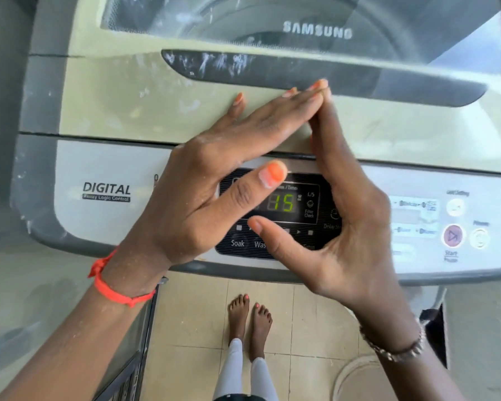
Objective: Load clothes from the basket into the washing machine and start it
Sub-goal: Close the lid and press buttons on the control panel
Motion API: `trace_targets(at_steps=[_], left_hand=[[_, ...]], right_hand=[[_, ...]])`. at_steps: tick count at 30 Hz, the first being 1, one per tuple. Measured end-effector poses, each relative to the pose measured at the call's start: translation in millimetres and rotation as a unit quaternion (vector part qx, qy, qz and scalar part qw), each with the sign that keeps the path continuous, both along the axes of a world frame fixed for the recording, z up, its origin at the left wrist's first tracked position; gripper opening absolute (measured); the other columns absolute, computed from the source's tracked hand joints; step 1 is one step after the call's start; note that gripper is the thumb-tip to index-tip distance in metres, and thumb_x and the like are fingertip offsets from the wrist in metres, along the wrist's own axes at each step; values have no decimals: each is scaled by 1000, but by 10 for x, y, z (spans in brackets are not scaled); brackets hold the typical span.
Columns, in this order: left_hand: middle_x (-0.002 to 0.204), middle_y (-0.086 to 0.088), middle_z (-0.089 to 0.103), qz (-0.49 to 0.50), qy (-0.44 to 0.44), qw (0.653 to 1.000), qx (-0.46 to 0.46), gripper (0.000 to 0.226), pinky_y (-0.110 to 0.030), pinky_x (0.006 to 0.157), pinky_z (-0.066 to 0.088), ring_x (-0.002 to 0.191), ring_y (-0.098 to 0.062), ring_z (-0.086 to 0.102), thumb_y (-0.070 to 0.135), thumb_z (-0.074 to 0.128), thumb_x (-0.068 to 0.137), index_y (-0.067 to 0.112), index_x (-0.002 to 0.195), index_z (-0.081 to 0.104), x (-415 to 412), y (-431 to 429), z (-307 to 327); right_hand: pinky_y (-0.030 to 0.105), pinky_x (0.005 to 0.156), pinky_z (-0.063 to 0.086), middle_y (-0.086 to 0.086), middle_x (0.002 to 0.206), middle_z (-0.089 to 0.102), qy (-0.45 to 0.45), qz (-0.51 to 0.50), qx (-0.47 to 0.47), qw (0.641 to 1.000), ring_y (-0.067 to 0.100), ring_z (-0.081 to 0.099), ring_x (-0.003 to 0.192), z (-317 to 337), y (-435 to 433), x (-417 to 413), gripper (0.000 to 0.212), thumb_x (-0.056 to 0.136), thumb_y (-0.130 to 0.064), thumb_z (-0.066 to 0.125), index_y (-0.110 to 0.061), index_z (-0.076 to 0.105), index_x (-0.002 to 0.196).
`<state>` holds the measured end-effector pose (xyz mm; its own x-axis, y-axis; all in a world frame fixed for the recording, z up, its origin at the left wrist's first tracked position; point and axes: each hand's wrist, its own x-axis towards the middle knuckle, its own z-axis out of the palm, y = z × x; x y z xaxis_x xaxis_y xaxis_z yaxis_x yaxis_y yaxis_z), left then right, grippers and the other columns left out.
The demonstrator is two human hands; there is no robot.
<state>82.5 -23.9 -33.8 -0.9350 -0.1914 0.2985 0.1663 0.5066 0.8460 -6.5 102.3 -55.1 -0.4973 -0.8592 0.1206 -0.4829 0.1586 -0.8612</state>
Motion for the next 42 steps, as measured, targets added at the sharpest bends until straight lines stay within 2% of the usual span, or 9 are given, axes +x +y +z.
trace_targets(at_steps=[2,6,15,21,25,30,32,36,42], left_hand=[[151,-4,30,26,-22,999,-4,55,-35,118,6,143,-15,21,28,35,91,8,141,29,16,28,19],[152,1,28,37,-51,997,-39,59,-31,117,7,143,-11,19,30,42,89,12,143,27,2,59,81],[153,4,22,50,-49,987,-145,75,-30,118,12,142,-7,20,56,40,88,13,147,23,31,96,131],[151,-2,31,99,-22,992,-80,58,-29,117,19,141,-9,24,29,38,90,9,144,31,9,79,80],[149,-3,34,125,-10,984,-122,56,-27,116,19,140,-8,26,28,36,91,8,143,34,-23,80,20],[150,-4,28,180,-13,968,-176,59,-22,117,7,142,-12,19,34,34,91,5,143,32,-71,52,-3],[151,-4,26,188,-19,963,-192,61,-21,117,5,142,-13,19,36,33,90,4,143,32,-78,52,-1],[152,-3,26,192,-30,959,-207,62,-23,118,4,143,-13,18,38,31,90,7,144,31,-88,39,-15],[152,-1,26,192,-35,959,-203,62,-24,118,4,143,-12,16,40,31,90,8,144,32,-85,19,-42]], right_hand=[[27,112,27,15,150,20,35,-15,-25,999,17,25,139,212,117,-8,92,71,-20,73,9,17,139],[26,110,30,11,152,20,26,-31,-9,999,13,25,138,274,56,34,95,73,-22,73,2,13,142],[7,102,25,-4,154,12,36,-8,-10,999,0,19,137,297,84,30,100,72,-26,71,-12,5,146],[21,114,18,3,154,11,56,3,-10,998,6,13,140,384,192,13,88,79,-21,67,-9,11,145],[31,115,19,-2,154,14,64,-47,8,997,5,13,140,363,539,-113,80,83,-28,62,-15,14,145],[41,113,25,-5,154,14,65,-117,29,991,7,15,140,339,978,-367,76,83,-29,57,-22,14,145],[43,112,26,-5,154,13,59,-137,44,988,9,15,140,342,1090,-448,77,81,-30,56,-23,14,145],[44,116,14,-4,154,12,36,-164,76,983,10,9,141,316,1265,-552,76,81,-29,55,-22,14,145],[35,116,12,-16,142,12,-1,-163,101,981,13,10,141,325,1355,-614,76,85,-19,61,-22,14,144]])
